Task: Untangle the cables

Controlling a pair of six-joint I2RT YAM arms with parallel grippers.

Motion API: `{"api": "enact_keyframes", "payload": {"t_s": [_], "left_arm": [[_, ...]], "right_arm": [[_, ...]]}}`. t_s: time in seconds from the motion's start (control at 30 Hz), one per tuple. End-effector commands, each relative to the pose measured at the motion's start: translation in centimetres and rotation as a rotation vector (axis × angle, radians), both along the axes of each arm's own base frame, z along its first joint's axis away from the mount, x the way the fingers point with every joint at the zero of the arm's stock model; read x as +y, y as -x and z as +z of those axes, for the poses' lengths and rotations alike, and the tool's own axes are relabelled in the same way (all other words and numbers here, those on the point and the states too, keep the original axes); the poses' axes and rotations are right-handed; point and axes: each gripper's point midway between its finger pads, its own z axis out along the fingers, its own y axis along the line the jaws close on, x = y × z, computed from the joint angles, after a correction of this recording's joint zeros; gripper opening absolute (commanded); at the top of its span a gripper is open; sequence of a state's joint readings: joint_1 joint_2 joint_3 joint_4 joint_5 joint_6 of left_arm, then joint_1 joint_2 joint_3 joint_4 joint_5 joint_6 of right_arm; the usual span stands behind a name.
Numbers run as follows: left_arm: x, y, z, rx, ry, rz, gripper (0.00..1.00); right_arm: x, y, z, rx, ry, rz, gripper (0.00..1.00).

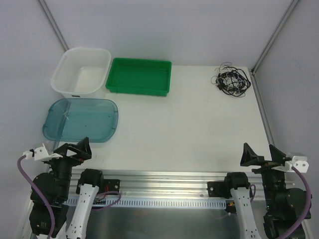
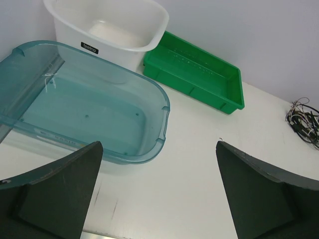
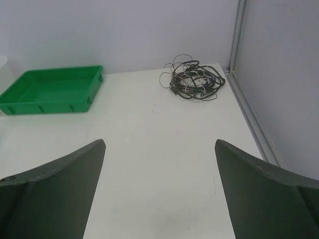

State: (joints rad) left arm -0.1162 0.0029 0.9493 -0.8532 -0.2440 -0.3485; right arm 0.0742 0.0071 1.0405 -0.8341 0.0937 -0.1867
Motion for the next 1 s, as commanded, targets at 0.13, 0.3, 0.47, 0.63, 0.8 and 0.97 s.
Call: {"api": "enact_keyframes", "payload": {"t_s": [0.13, 0.3, 0.47, 0.63, 0.8, 0.97], "left_arm": [[0.1, 2.8, 1.0, -0.162, 0.026, -0.006, 0.99], [-0.7, 1.7, 0.1, -0.115, 0.053, -0.040, 0.99], [-2.1, -0.9, -1.5, 0.014, 0.100, -0.086, 0.99], [-3.3, -3.8, -3.5, 0.128, 0.140, -0.114, 0.99], [-4.0, -6.1, -5.4, 0.237, 0.128, -0.139, 0.99], [-5.3, -7.6, -6.8, 0.290, 0.078, -0.220, 0.99]], "right_arm": [[1.0, 0.4, 1.3, -0.053, -0.018, 0.052, 0.97], [2.5, -1.9, -0.4, 0.079, -0.081, 0.116, 0.97], [1.8, -5.8, -3.0, 0.299, -0.196, 0.016, 0.97], [2.1, -9.5, -4.9, 0.457, -0.313, -0.048, 0.97], [1.6, -14.7, -5.4, 0.526, -0.387, -0.148, 0.97], [0.5, -21.1, -7.4, 0.589, -0.481, -0.277, 0.97]]}}
